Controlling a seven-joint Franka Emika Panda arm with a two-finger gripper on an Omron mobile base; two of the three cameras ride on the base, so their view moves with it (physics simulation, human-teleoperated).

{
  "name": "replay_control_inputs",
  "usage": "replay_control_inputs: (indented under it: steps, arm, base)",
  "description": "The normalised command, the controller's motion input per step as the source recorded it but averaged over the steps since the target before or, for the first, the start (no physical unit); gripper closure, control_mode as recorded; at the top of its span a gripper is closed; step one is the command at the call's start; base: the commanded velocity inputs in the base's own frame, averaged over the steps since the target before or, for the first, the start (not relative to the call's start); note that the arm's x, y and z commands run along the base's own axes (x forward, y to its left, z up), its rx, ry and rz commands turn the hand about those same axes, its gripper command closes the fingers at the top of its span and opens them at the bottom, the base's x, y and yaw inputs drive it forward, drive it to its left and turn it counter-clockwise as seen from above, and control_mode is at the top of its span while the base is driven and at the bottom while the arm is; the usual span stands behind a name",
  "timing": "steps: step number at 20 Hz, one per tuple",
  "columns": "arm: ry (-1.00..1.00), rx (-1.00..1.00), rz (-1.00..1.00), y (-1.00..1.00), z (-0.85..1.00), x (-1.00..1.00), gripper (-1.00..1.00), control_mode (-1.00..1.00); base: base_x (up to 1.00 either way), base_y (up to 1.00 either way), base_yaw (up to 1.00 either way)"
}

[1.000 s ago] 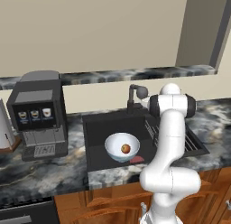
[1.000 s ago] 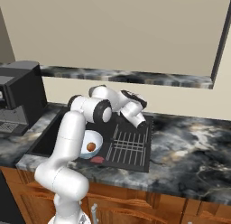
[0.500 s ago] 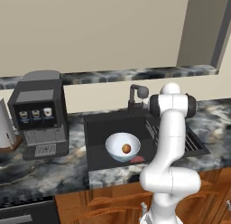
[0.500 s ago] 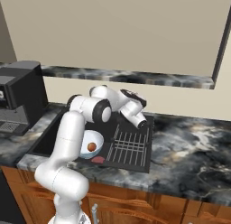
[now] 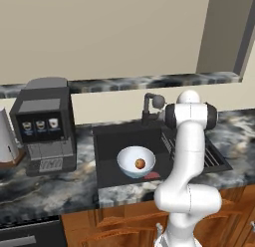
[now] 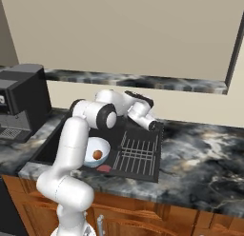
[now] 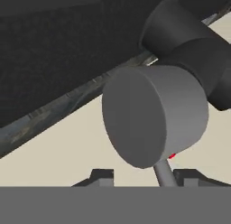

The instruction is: Pick the apple from the cabinet and place it in the bowl. Then pick the bowl and place it in the sink. Then turn on the sink facuet.

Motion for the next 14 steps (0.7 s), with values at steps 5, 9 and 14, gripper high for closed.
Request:
replay_control_inputs:
  steps: [5,9,14]
  arm:
    - [0.18,0.08,0.0,-0.52,-0.18,-0.25,1.0,-1.0]
    - [0.03,0.06,0.0,-0.31,-0.06,-0.33,1.0,-1.0]
    - [0.0,0.06,0.0,-0.21,0.0,-0.29,1.0,-1.0]
  base:
    - [0.0,0.0,0.0]
    - [0.0,0.0,0.0]
    - [0.0,0.0,0.0]
